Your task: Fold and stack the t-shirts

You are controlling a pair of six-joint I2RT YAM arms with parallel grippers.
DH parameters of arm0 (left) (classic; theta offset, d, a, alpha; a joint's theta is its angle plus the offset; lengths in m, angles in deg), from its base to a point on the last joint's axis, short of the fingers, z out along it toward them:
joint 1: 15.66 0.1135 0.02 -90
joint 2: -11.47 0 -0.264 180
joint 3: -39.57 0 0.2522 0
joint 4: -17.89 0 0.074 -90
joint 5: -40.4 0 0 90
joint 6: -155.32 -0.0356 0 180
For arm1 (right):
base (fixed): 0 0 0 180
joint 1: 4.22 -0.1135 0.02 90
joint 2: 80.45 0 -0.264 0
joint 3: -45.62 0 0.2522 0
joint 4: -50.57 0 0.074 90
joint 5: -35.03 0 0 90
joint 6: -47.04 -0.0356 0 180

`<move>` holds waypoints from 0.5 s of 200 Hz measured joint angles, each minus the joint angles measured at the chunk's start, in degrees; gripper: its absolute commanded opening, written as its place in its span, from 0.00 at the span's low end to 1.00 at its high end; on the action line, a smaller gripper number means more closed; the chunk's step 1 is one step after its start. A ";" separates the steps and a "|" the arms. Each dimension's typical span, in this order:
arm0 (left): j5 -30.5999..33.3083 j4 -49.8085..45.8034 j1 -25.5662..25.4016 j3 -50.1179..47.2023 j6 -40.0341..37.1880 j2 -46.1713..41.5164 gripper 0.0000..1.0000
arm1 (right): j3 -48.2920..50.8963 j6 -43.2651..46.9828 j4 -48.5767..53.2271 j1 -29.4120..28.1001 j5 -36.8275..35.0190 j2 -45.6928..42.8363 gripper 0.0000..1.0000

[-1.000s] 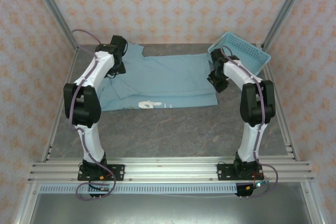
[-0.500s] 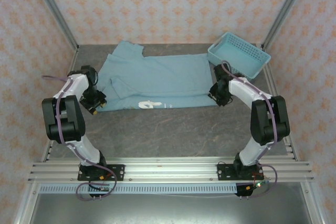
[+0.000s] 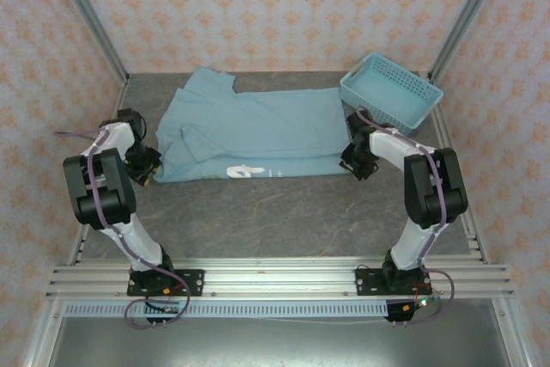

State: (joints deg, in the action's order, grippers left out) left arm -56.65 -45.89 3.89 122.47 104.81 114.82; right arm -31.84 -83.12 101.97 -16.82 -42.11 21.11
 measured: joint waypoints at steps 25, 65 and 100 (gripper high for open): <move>0.09 0.46 0.00 1.05 0.17 4.02 0.39 | -1.03 0.48 0.48 0.00 -1.38 1.51 0.36; 2.71 0.52 -0.04 3.43 0.59 6.05 0.13 | -2.54 1.16 1.77 0.00 -2.67 3.17 0.43; 3.48 0.39 -0.04 4.28 0.87 6.60 0.00 | -3.28 1.27 2.36 -0.13 -2.86 3.76 0.44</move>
State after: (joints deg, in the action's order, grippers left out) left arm -53.18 -45.49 3.85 126.75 105.68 121.42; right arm -35.12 -81.86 104.34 -16.95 -44.97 24.87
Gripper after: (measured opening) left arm 0.050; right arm 0.441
